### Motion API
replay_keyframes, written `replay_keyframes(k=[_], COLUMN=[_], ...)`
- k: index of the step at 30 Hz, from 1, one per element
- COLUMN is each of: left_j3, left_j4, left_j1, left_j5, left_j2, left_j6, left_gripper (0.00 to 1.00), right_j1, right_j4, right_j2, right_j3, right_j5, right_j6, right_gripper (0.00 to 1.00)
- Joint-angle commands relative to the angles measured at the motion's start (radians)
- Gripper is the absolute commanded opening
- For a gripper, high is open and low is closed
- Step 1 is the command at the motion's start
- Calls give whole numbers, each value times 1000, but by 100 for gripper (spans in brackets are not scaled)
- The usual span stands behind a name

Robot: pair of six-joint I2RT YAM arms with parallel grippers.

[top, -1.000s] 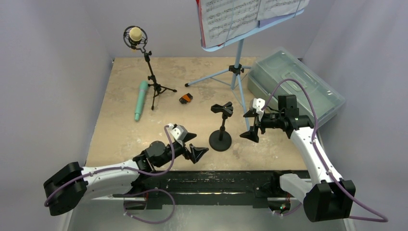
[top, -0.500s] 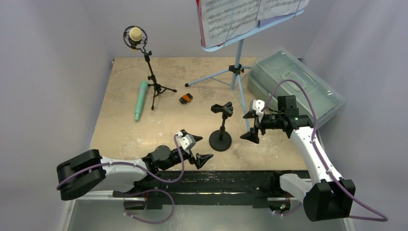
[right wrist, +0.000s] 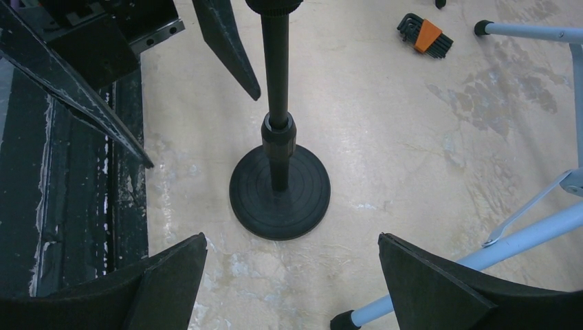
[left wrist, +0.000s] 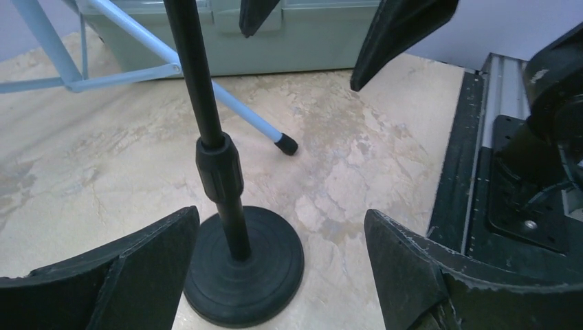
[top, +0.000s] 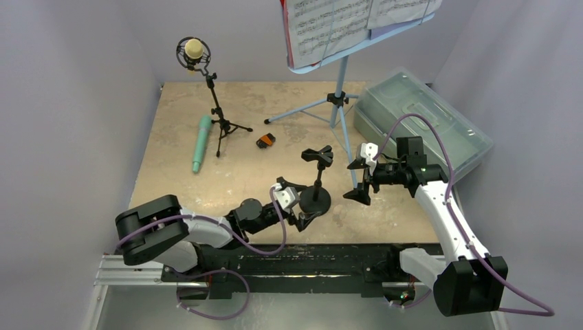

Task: Pack up the instrument practice props
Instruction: Pick up the microphone stand with the microphone from the center of the board.

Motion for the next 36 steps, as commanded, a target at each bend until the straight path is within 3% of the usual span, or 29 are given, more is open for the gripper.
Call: replay_keyframes(k=[1, 13, 21, 26, 32, 36], left_j3=[83, 186, 220, 241, 235, 213], left_j4=[100, 116, 153, 154, 147, 85], left_j1=[-4, -4, -4, -4, -4, -4], left_j5=[-61, -212, -216, -219, -232, -260], left_j2=[70, 205, 251, 275, 257, 163], left_j6=[84, 161, 156, 152, 98, -62], left_gripper=[87, 67, 57, 38, 2, 0], right_j1=[-4, -5, -4, -4, -4, -5], right_j4=[-4, -10, -12, -12, -15, -24], right_j2=[-1, -3, -3, -3, -2, 0], right_j3=[8, 10, 10, 11, 11, 15], right_j5=[-10, -11, -14, -14, -14, -23], right_j6=[-22, -27, -28, -27, -26, -28], right_gripper=[99, 99, 99, 99, 99, 99])
